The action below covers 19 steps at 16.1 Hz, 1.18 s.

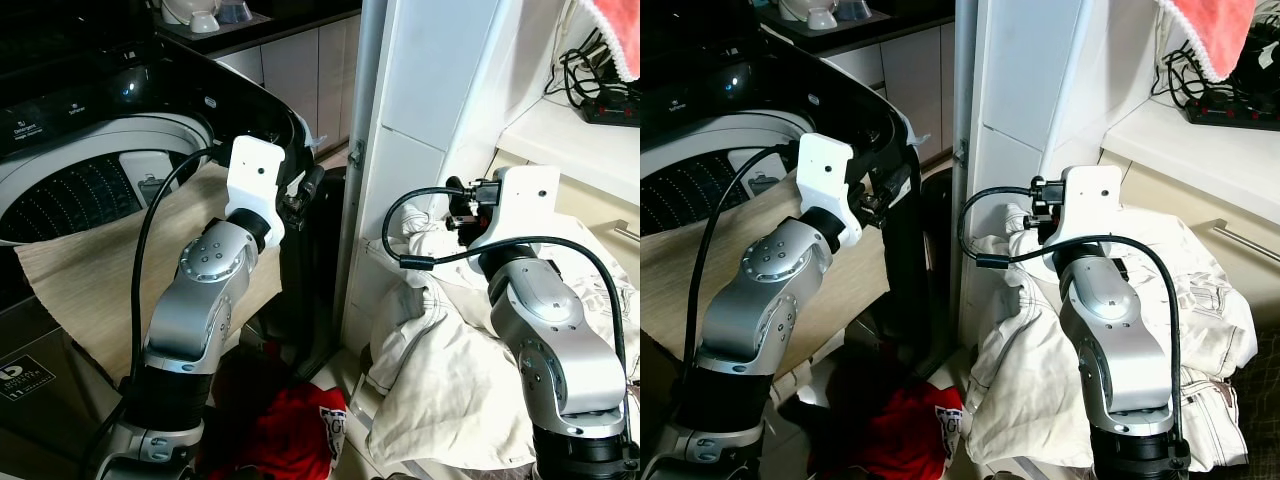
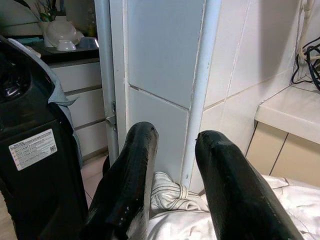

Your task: Clothes washing

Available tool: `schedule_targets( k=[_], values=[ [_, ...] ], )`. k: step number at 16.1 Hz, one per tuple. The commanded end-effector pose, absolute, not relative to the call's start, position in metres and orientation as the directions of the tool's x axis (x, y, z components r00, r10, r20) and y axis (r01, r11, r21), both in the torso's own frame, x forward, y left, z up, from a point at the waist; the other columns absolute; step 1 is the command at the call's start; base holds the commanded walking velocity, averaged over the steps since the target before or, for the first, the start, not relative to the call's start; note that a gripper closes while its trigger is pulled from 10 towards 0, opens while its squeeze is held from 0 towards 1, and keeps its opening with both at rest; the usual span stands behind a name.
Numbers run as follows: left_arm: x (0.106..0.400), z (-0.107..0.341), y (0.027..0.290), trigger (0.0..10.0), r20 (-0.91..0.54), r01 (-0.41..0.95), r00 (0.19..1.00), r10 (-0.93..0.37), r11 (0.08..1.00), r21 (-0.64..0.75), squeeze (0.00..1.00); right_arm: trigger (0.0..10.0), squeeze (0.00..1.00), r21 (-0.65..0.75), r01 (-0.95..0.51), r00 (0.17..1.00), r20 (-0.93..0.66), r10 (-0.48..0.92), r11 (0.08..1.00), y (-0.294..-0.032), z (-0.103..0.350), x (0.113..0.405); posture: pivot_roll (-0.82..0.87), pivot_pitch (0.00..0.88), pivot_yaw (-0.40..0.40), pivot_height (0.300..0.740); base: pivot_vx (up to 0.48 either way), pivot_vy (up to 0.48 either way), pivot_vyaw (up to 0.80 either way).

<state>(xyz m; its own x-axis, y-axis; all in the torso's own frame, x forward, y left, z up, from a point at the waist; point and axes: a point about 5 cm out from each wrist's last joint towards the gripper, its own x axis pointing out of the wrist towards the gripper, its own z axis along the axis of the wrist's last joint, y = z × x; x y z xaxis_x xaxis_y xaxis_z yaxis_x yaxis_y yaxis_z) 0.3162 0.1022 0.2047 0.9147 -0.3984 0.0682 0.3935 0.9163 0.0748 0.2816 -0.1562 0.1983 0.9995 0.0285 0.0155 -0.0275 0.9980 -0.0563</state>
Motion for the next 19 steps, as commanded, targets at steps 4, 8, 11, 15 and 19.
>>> schedule_targets(
  k=[4, 8, 11, 15, 19],
  values=[
    [0.324, 0.201, 0.102, 10.0, 0.060, 0.412, 0.907, -0.417, 0.907, 0.084, 0.00, 10.0, 0.00, -0.074, -0.035, 0.995, 0.092, 0.042, 0.997, -0.167, 0.209, 0.298, -0.13, 0.000, 0.042, 0.740, 0.000, 0.000, 0.00],
    [0.318, 0.201, 0.100, 10.0, 0.050, 0.455, 0.888, -0.457, 0.889, 0.048, 0.00, 10.0, 1.00, -0.034, -0.047, 0.994, 0.093, 0.050, 0.998, -0.177, 0.208, 0.296, -0.13, 0.000, 0.029, 0.740, 0.000, 0.000, 0.00],
    [0.313, 0.203, 0.100, 10.0, 0.095, 0.489, 0.868, -0.487, 0.872, 0.001, 1.00, 10.0, 1.00, -0.057, -0.075, 0.997, -0.004, 0.075, 0.996, -0.186, 0.188, 0.304, -0.13, 0.000, 0.024, 0.740, 0.000, 0.000, 0.00],
    [0.303, 0.203, 0.096, 10.0, 0.077, 0.594, 0.798, -0.598, 0.802, 0.067, 1.00, 10.0, 1.00, -0.106, -0.072, 0.967, -0.250, 0.044, 0.992, -0.208, 0.150, 0.323, -0.12, 0.000, 0.017, 0.740, 0.000, 0.000, 0.00],
    [0.292, 0.201, 0.092, 10.0, 0.005, 0.718, 0.688, -0.725, 0.682, 0.142, 1.00, 10.0, 1.00, -0.029, -0.045, 0.929, -0.368, 0.031, 0.999, -0.226, 0.125, 0.341, -0.10, 0.000, 0.030, 0.740, 0.000, 0.000, 0.00]
  ],
)
